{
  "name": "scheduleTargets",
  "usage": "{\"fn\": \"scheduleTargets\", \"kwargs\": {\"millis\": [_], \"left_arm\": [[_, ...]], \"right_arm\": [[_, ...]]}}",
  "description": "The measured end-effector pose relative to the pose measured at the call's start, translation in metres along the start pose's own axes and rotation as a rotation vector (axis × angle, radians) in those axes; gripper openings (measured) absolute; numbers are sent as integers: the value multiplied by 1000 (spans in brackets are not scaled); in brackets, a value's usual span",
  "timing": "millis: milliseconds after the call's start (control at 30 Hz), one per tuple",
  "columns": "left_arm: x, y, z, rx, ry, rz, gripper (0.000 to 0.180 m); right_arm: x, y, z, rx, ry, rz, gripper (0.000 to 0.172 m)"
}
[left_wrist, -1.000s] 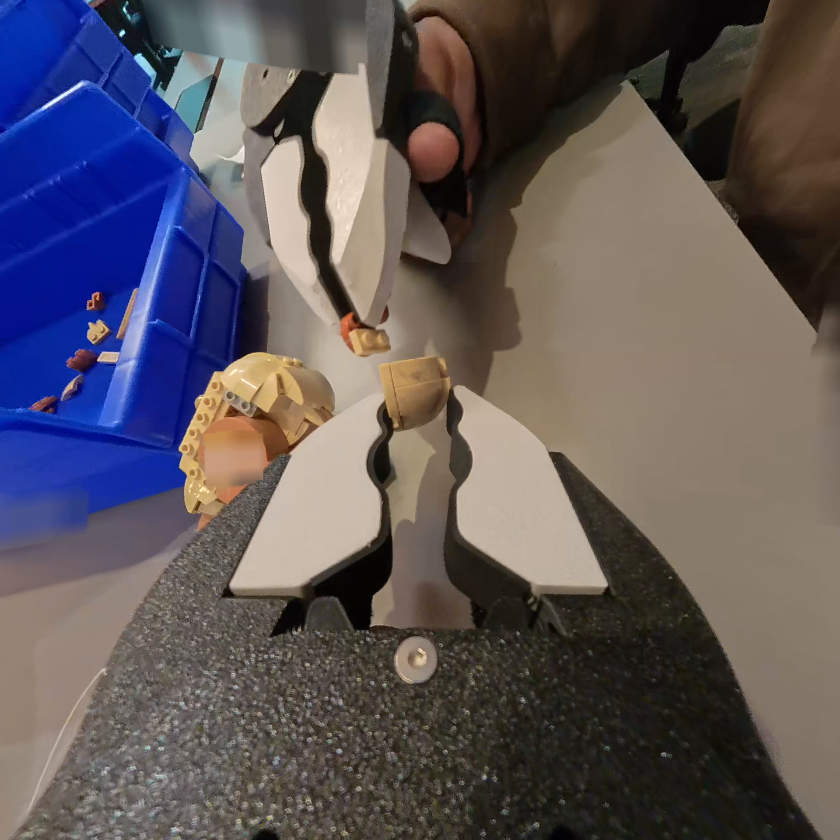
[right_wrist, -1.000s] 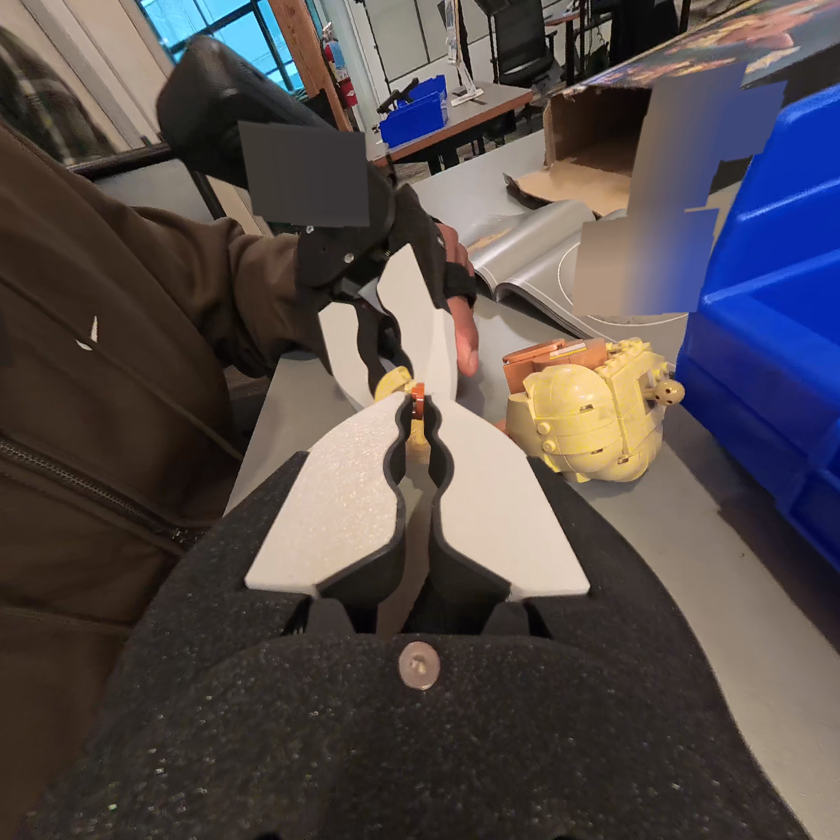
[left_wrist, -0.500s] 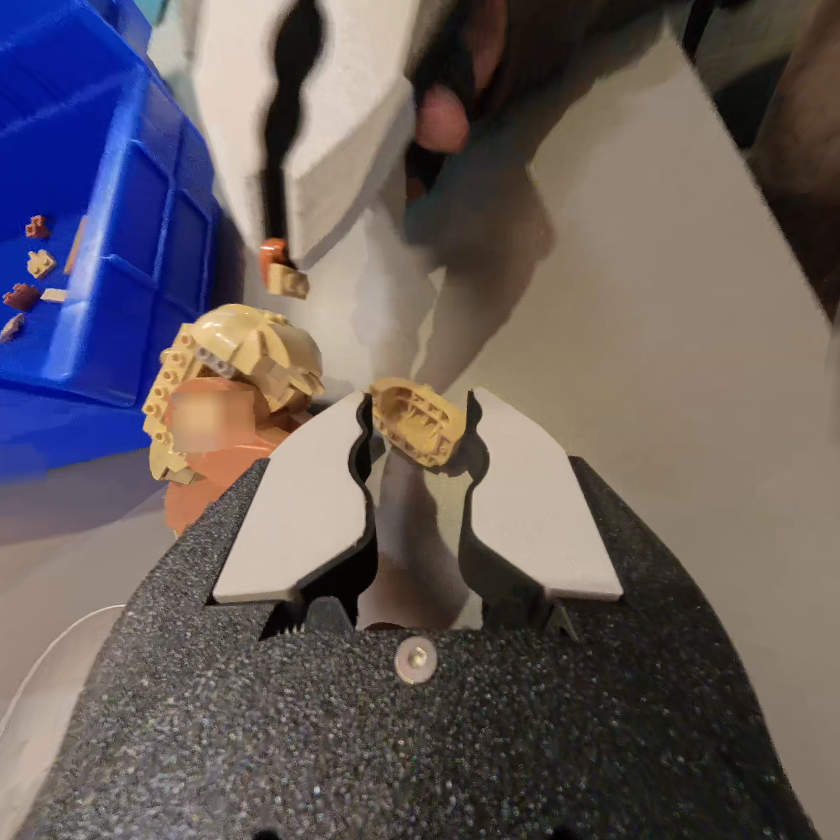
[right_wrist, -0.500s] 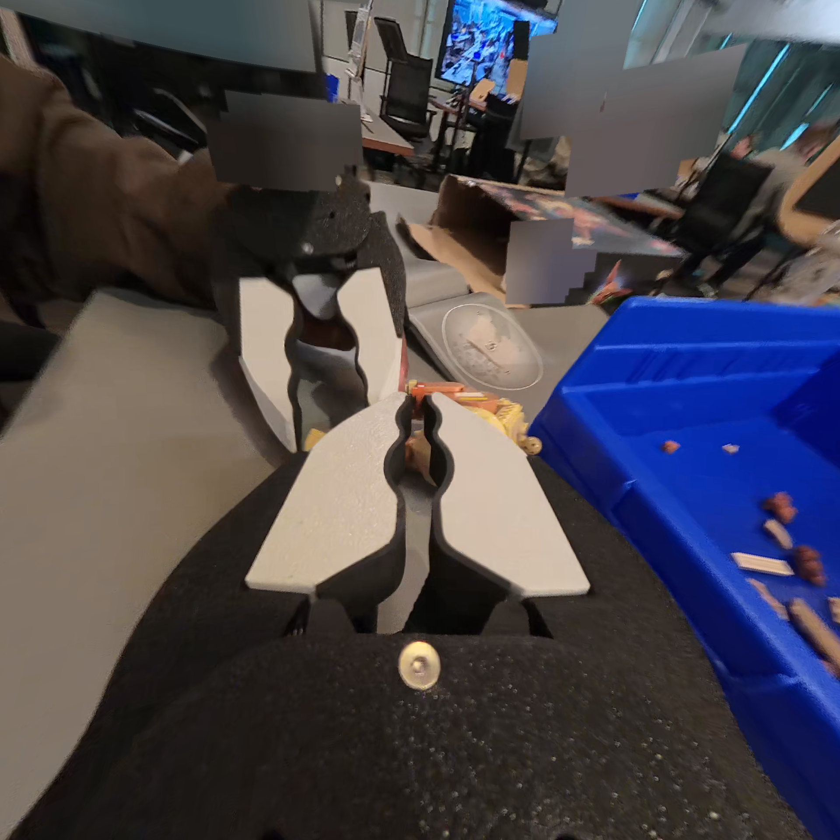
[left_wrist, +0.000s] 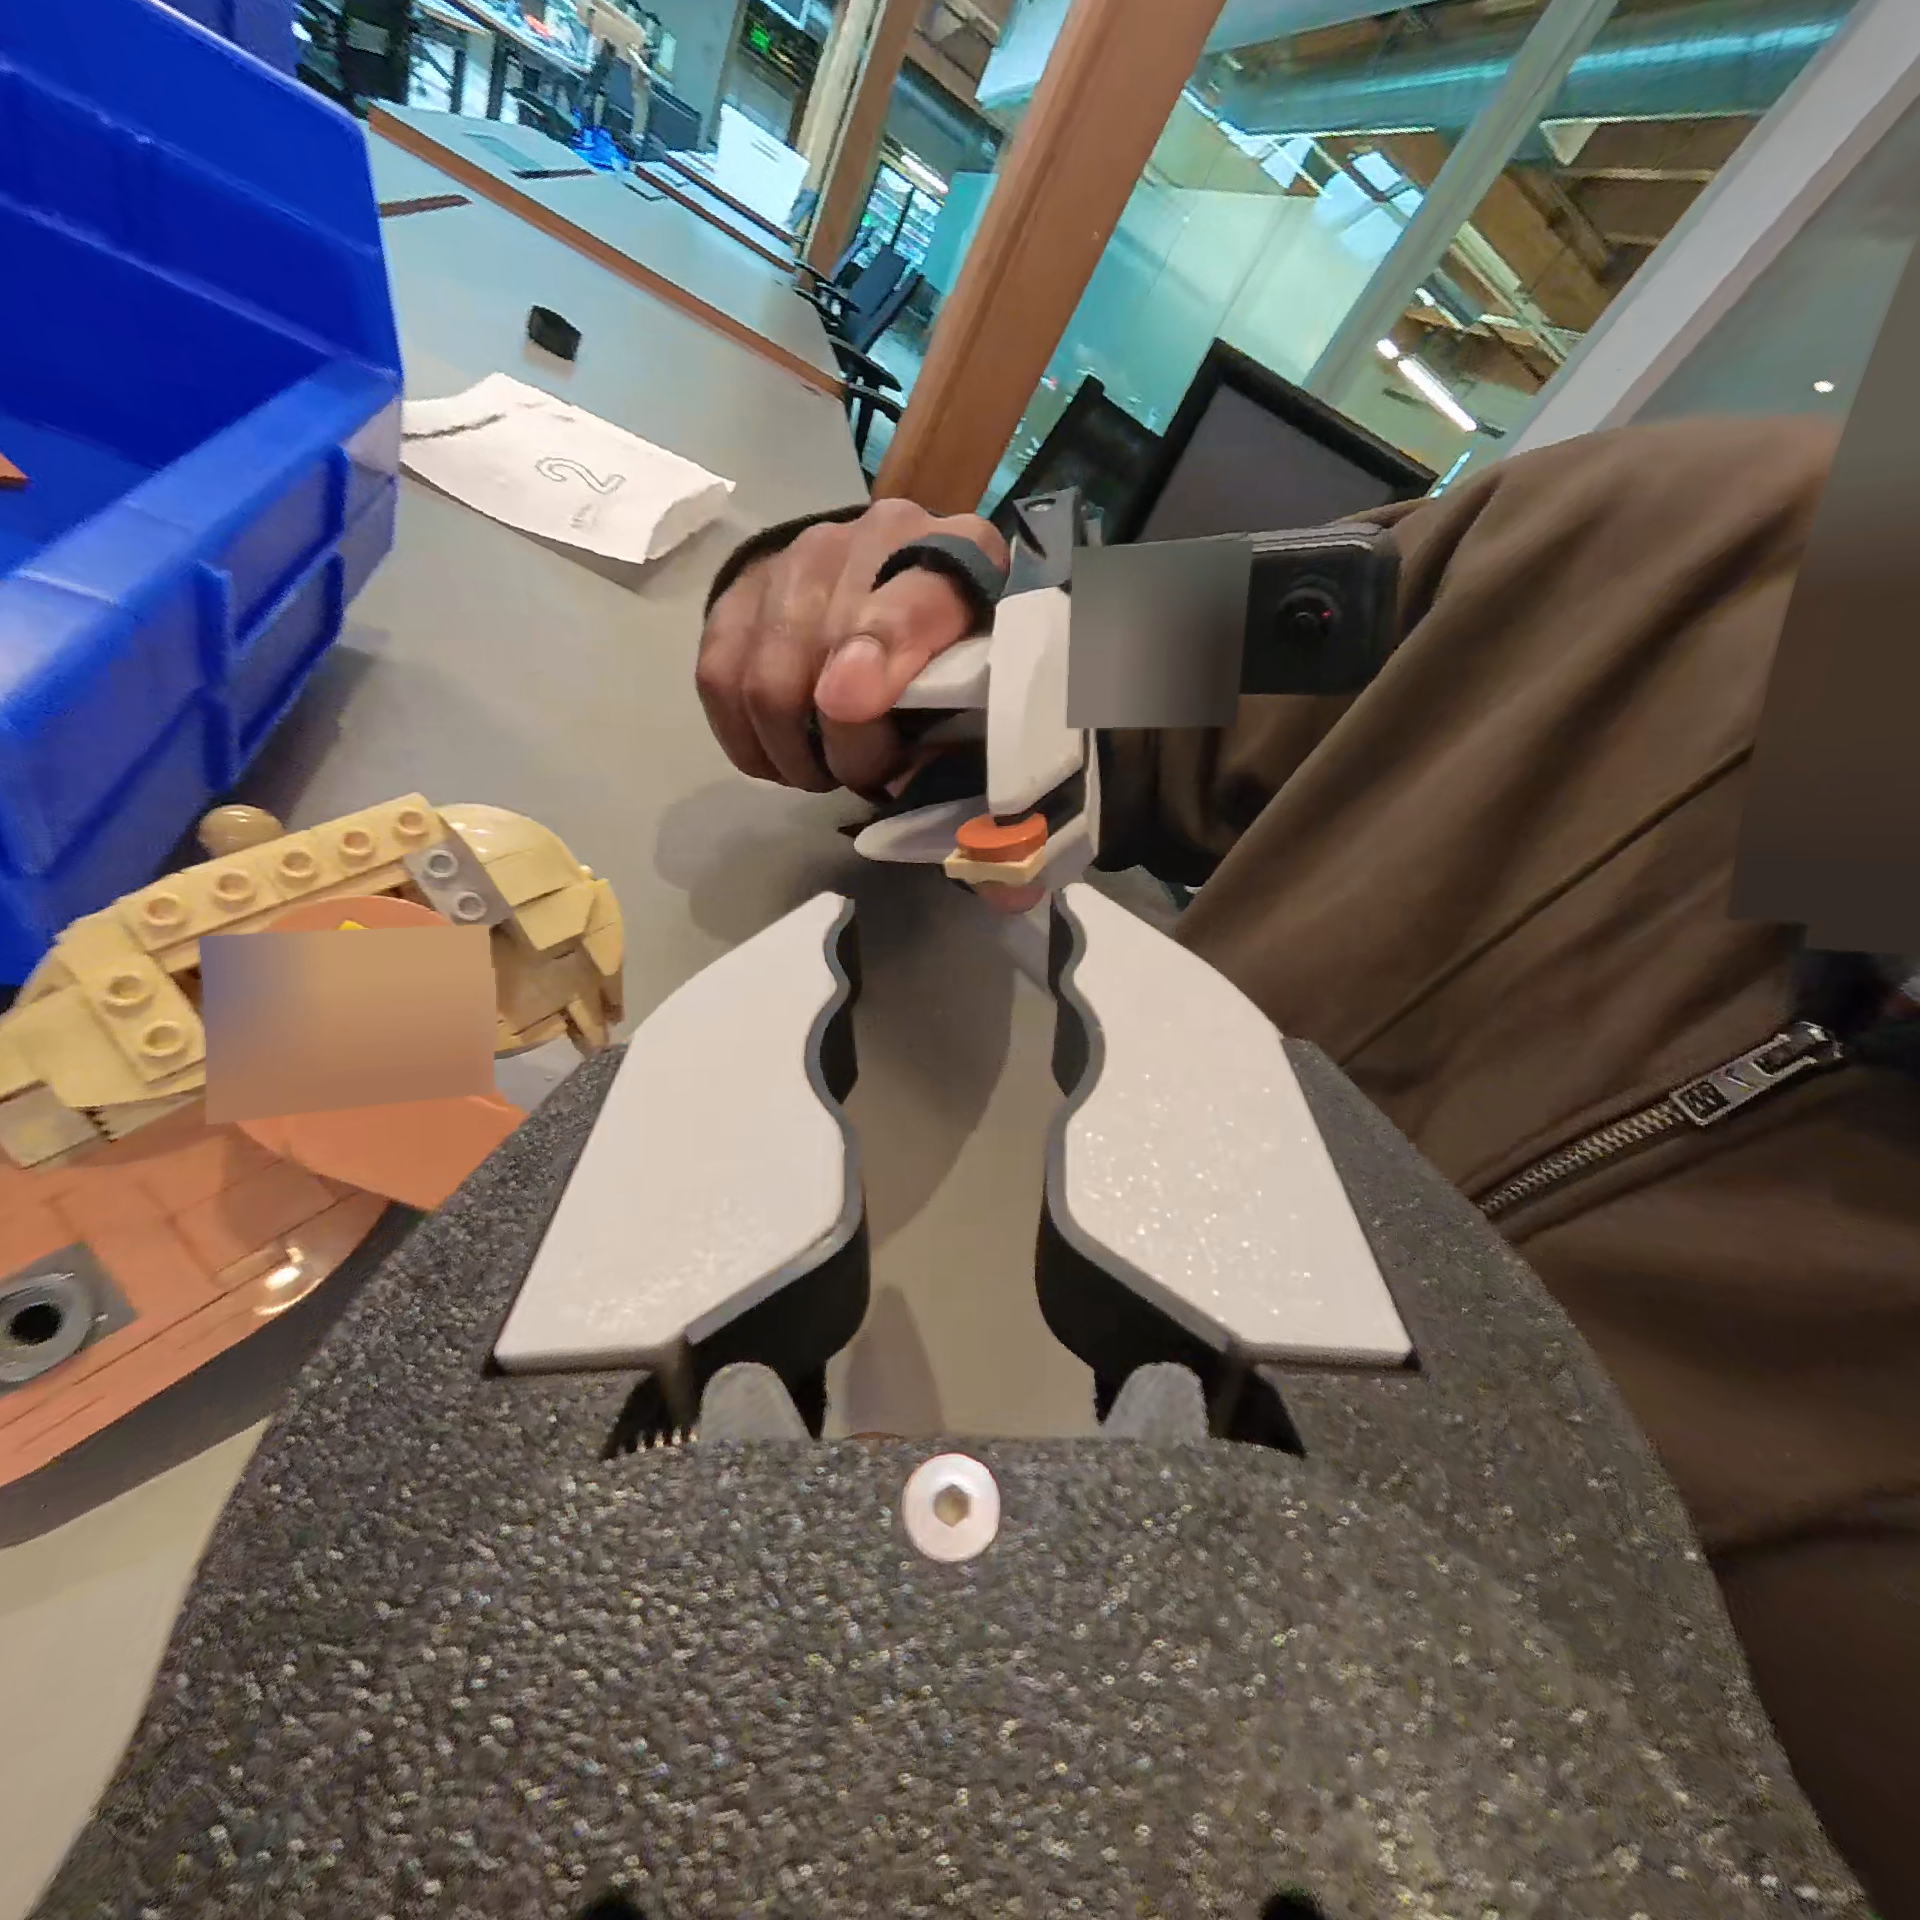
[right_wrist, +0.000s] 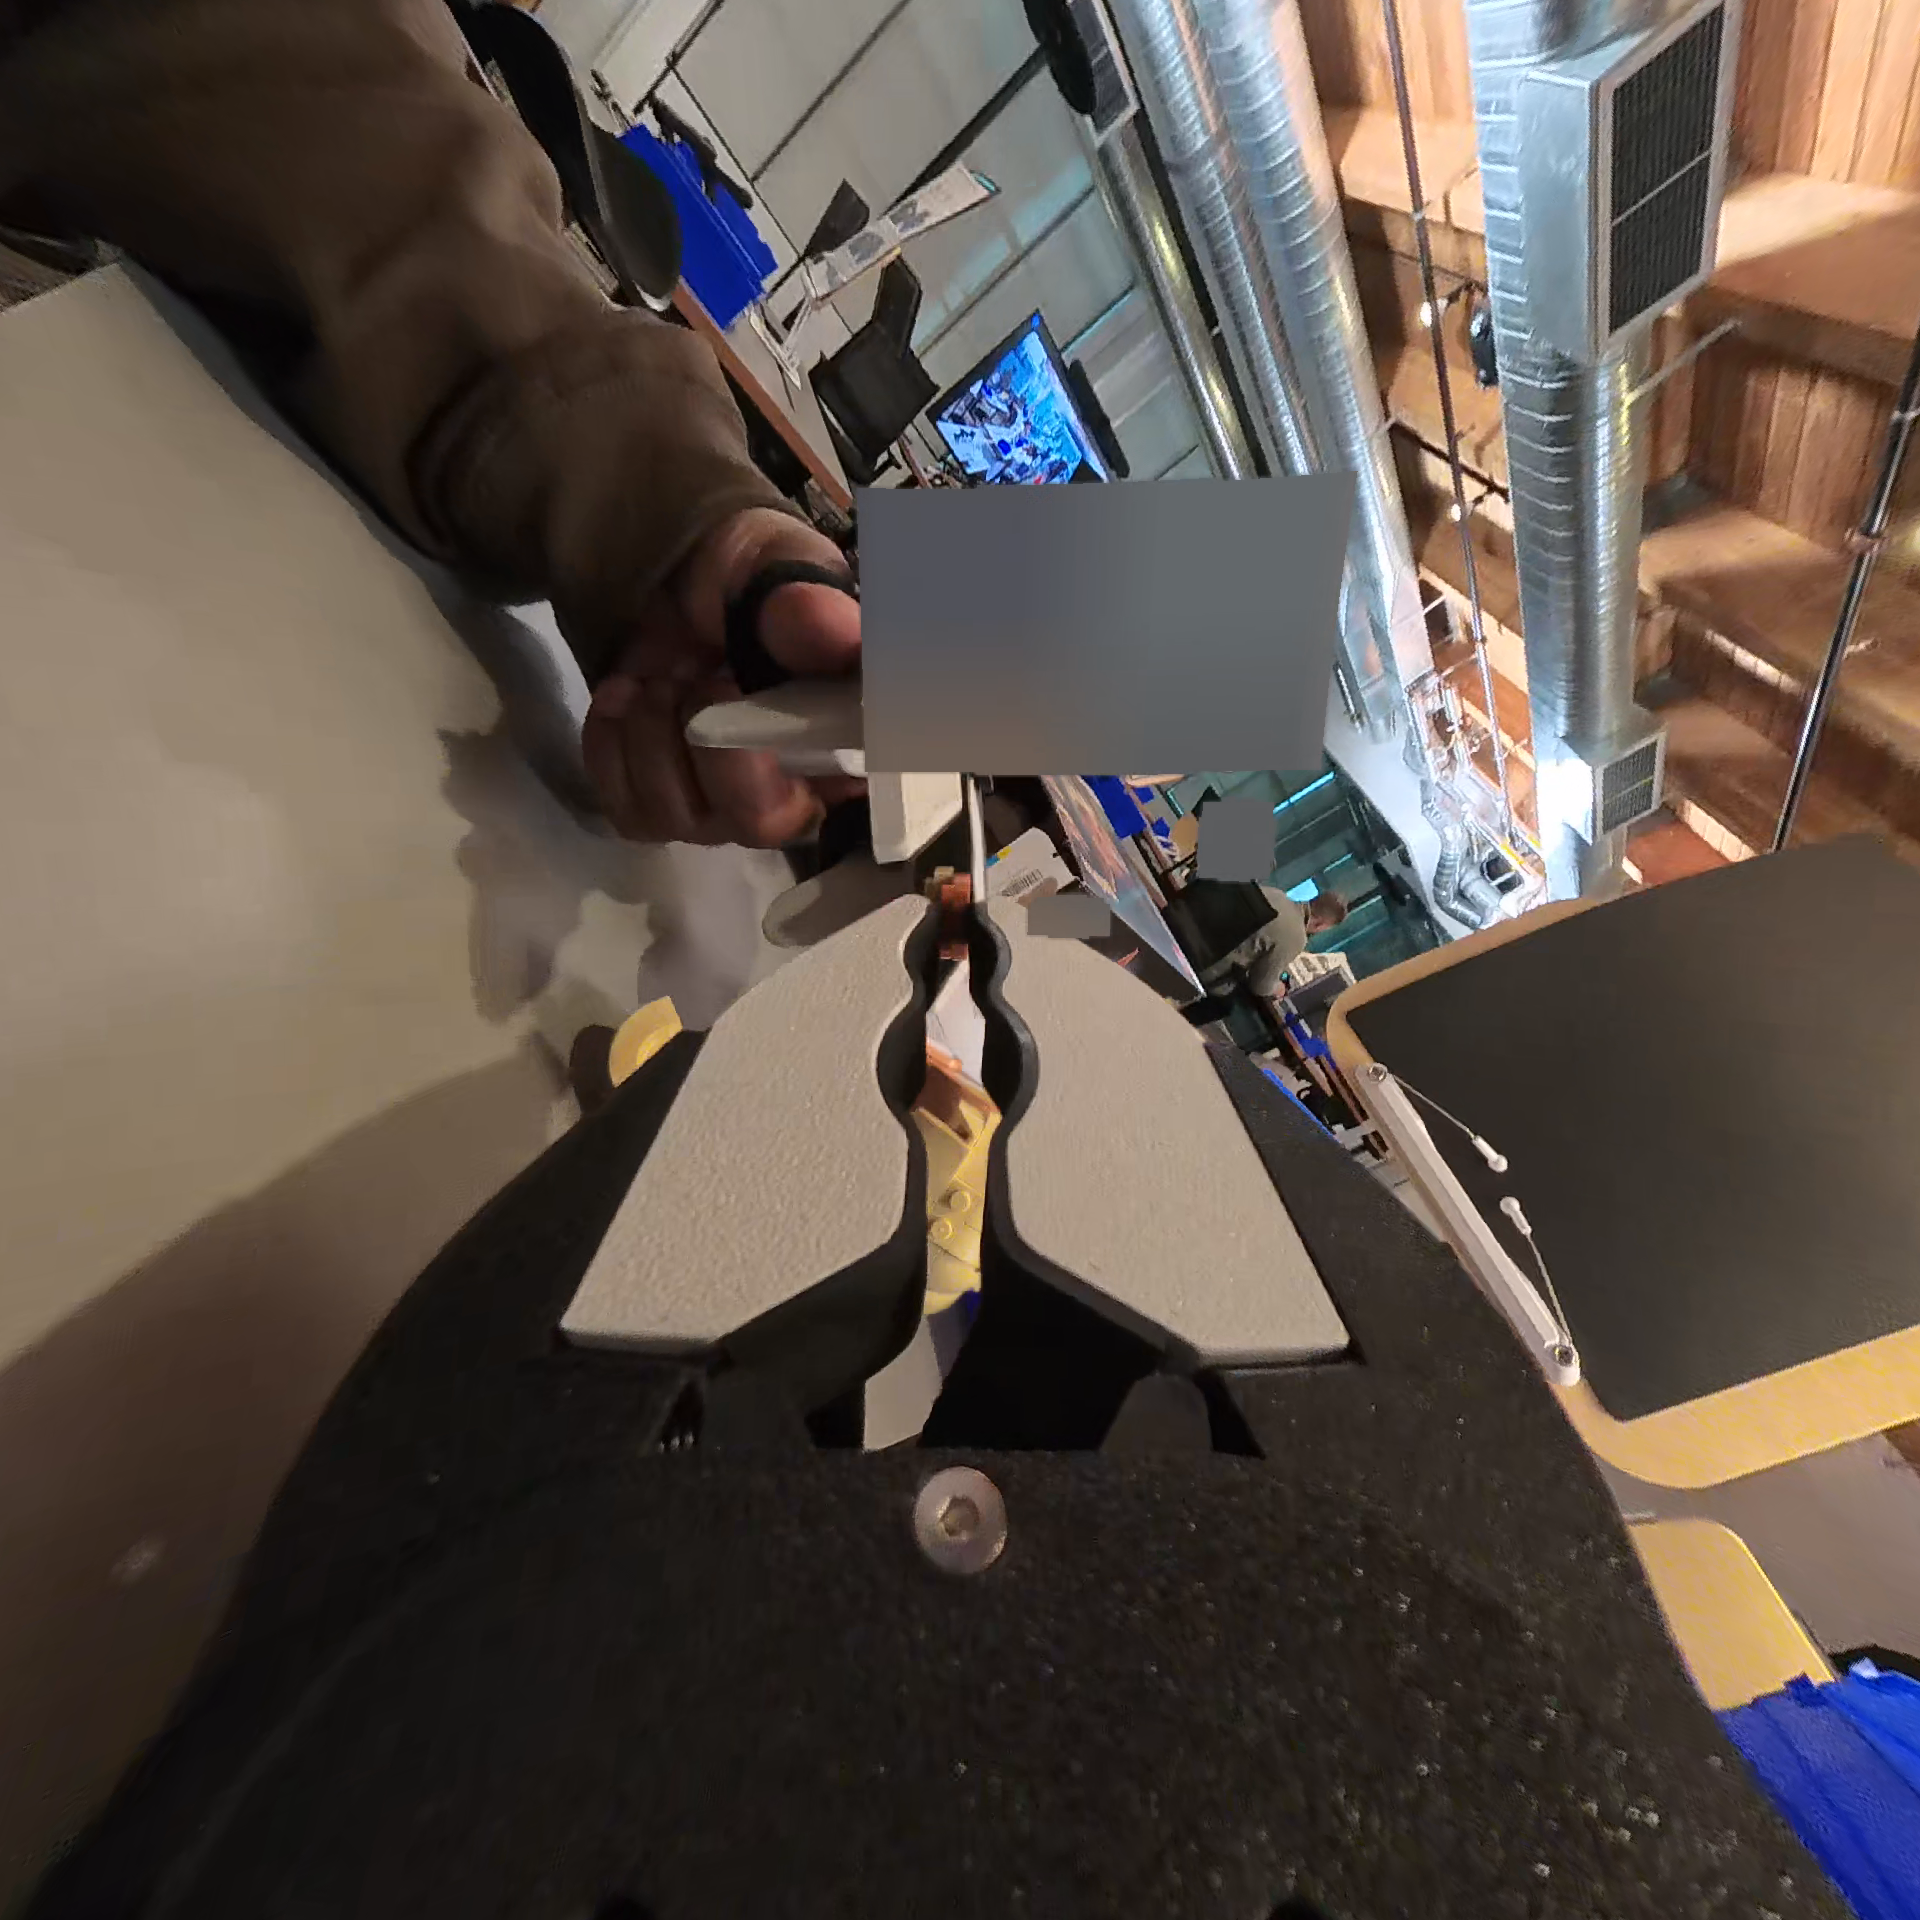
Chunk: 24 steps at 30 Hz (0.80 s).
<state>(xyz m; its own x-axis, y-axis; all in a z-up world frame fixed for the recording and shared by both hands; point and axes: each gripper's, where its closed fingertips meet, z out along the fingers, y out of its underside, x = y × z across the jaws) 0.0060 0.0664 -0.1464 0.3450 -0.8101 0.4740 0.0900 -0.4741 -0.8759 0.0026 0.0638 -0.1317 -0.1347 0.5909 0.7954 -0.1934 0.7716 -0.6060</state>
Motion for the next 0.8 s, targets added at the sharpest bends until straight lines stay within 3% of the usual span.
{"fn": "scheduleTargets", "kwargs": {"millis": [367, 500, 800], "left_arm": [[16, 3, 4, 11, 128, -43, 29], [18, 4, 5, 13, 143, -42, 18], [10, 5, 4, -48, 6, 145, 17]], "right_arm": [[-10, -9, 0, 42, -20, -70, 5], [-11, -8, 1, 38, -17, -80, 5], [-11, -3, 1, 50, -98, 172, 6]]}}
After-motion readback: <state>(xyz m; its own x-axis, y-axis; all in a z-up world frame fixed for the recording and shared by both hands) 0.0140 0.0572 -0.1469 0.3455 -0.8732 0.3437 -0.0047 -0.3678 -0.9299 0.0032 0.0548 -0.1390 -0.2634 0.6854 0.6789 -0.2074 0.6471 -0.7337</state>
